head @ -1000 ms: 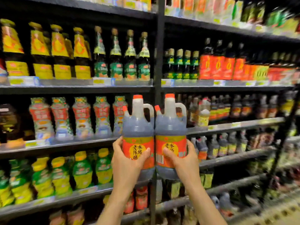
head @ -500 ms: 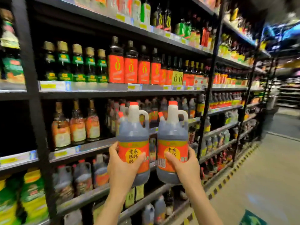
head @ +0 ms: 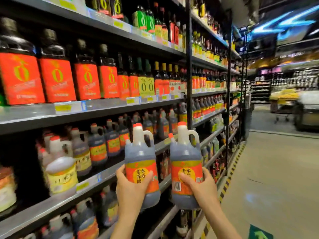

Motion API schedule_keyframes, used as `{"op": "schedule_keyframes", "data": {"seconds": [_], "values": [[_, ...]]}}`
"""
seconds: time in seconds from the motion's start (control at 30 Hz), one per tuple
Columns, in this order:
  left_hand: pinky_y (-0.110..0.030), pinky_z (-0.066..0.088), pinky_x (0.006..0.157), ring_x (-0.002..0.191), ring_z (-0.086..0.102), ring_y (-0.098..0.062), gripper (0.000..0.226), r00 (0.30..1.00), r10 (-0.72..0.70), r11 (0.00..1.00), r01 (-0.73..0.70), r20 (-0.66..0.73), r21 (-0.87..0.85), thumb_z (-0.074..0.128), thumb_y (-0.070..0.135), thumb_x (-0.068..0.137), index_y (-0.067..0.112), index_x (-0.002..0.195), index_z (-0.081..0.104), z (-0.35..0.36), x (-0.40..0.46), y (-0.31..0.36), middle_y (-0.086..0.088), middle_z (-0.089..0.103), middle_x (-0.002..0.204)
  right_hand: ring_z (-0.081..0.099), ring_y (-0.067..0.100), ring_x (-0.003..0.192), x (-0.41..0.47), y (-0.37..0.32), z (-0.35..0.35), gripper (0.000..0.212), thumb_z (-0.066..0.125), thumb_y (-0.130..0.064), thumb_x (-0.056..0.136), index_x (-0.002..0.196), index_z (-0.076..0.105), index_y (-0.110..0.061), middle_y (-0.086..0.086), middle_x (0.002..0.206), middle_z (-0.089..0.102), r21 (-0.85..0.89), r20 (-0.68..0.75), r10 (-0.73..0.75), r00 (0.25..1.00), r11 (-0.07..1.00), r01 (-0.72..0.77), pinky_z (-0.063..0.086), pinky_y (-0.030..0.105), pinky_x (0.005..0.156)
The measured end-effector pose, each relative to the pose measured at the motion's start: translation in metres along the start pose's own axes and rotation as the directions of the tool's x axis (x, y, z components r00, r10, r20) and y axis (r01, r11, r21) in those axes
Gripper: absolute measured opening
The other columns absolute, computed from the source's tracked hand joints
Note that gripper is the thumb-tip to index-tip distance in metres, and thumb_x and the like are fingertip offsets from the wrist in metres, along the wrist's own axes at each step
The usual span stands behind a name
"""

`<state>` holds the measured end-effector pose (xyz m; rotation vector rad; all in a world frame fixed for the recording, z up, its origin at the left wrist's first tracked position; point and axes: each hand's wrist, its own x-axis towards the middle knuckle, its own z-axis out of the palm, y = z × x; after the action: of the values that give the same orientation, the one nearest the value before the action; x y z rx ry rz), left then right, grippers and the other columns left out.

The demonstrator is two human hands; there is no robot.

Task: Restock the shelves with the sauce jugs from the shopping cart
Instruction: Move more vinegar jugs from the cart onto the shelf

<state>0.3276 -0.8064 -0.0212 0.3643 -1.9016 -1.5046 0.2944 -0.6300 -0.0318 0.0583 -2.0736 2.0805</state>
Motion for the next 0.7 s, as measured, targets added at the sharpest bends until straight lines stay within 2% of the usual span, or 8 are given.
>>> {"op": "schedule_keyframes", "data": {"seconds": [0.2,0.33,0.4,0.5,0.6,0.7], "values": [[-0.045,0.047,0.086,0.101,0.056,-0.03,0.074,1.0,-0.01,1.0,0.01,0.01,0.001,0.081,0.036,0.065,0.021,0.123,0.038,0.068,0.083,-0.017,-0.008,0.057,0.113,0.064,0.019,0.09,0.104,0.011,0.005,0.054,0.08,-0.034,0.069,0.112,0.048,-0.026,-0.003,0.101,0.063,0.001,0.005,0.009,1.0,1.0,-0.009,0.054,0.043,0.084],[-0.043,0.047,0.083,0.1,0.055,-0.031,0.075,0.999,-0.038,0.999,0.038,0.0,0.003,0.08,0.036,0.067,0.02,0.125,0.036,0.105,0.13,-0.033,-0.006,0.054,0.109,0.064,0.018,0.087,0.169,0.026,0.015,0.051,0.078,-0.032,0.071,0.112,0.049,-0.023,-0.002,0.099,0.063,0.016,0.056,0.033,0.998,0.999,-0.034,0.054,0.035,0.074],[-0.041,0.046,0.082,0.098,0.055,-0.029,0.075,0.998,-0.06,0.998,0.059,-0.013,-0.005,0.08,0.034,0.068,0.019,0.126,0.035,0.125,0.151,-0.04,-0.007,0.055,0.108,0.065,0.017,0.086,0.203,0.037,0.021,0.05,0.078,-0.033,0.072,0.112,0.05,-0.021,-0.002,0.097,0.064,0.016,0.089,0.052,0.995,0.998,-0.053,0.054,0.035,0.075],[-0.04,0.046,0.082,0.096,0.056,-0.027,0.076,0.995,-0.067,0.998,0.067,-0.08,0.001,0.08,0.034,0.067,0.019,0.126,0.035,0.155,0.182,-0.05,-0.006,0.056,0.109,0.065,0.019,0.086,0.26,0.05,0.034,0.052,0.078,-0.035,0.071,0.112,0.051,-0.02,0.0,0.097,0.064,0.0,0.158,0.073,0.985,0.997,-0.074,0.054,0.039,0.079],[-0.043,0.047,0.087,0.101,0.057,-0.029,0.078,0.983,-0.082,0.994,0.092,-0.167,0.054,0.08,0.036,0.066,0.018,0.127,0.036,0.184,0.213,-0.057,-0.007,0.057,0.111,0.064,0.017,0.084,0.316,0.06,0.048,0.05,0.077,-0.033,0.072,0.112,0.05,-0.018,-0.001,0.096,0.063,0.008,0.243,0.078,0.967,0.997,-0.082,0.052,0.032,0.071],[-0.04,0.045,0.09,0.108,0.056,-0.031,0.079,0.96,-0.102,0.989,0.126,-0.259,0.077,0.08,0.035,0.067,0.015,0.129,0.037,0.208,0.244,-0.061,-0.012,0.058,0.119,0.064,0.016,0.082,0.368,0.063,0.063,0.046,0.077,-0.031,0.073,0.109,0.052,-0.017,0.0,0.094,0.064,-0.003,0.34,0.071,0.938,0.997,-0.075,0.05,0.03,0.068]]}}
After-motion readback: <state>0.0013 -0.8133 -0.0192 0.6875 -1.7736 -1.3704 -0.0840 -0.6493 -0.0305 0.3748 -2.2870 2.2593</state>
